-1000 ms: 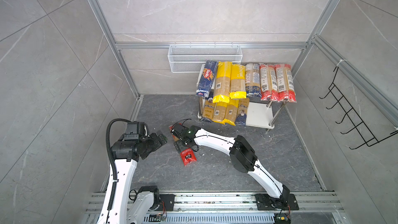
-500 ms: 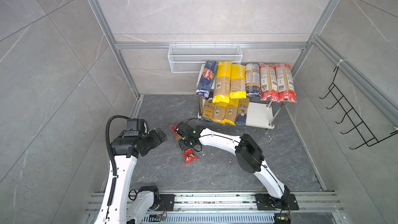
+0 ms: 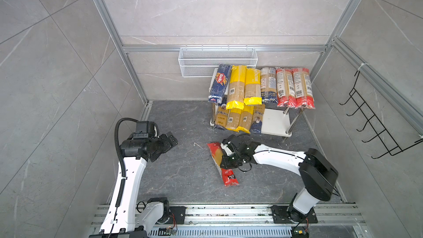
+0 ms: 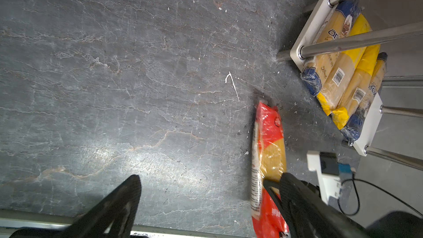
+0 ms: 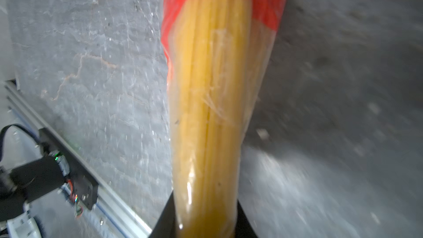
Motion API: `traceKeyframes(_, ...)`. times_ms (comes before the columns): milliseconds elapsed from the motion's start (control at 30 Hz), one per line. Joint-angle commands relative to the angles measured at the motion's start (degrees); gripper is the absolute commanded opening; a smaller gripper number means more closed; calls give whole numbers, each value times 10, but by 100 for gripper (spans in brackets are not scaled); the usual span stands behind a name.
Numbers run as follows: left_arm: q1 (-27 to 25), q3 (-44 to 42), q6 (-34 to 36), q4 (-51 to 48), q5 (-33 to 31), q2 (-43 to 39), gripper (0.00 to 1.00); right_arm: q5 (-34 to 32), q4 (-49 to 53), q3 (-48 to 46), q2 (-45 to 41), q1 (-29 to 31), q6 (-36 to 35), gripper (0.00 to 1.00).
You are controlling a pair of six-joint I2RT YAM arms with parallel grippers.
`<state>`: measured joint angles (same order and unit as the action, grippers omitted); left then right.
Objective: Place and organize the pasta boxes and bags onto the shelf
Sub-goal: 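Lift the red pack with the right gripper and carry it to the shelf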
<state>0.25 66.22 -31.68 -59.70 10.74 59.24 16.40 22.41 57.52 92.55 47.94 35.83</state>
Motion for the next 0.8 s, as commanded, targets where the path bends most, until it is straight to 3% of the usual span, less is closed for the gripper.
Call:
traceKeyframes(0,1,9,1,35,13,11,97,28,-49,-46,-120,-41,25,0)
traceKeyframes(167,1,11,-22,84,43,37,97,70,-61,-127,-235,-140,33,0)
traceKeyframes(333,0,31,-38,111,58,72,97,77,5,-119,-285,-205,-12,0)
traceKeyframes(600,0,65,-63,141,64,118,97,25,98,-64,-295,-310,-102,0)
traceKeyframes(767,1,91,-66,145,62,139,97,39,125,-27,-275,-361,-150,0)
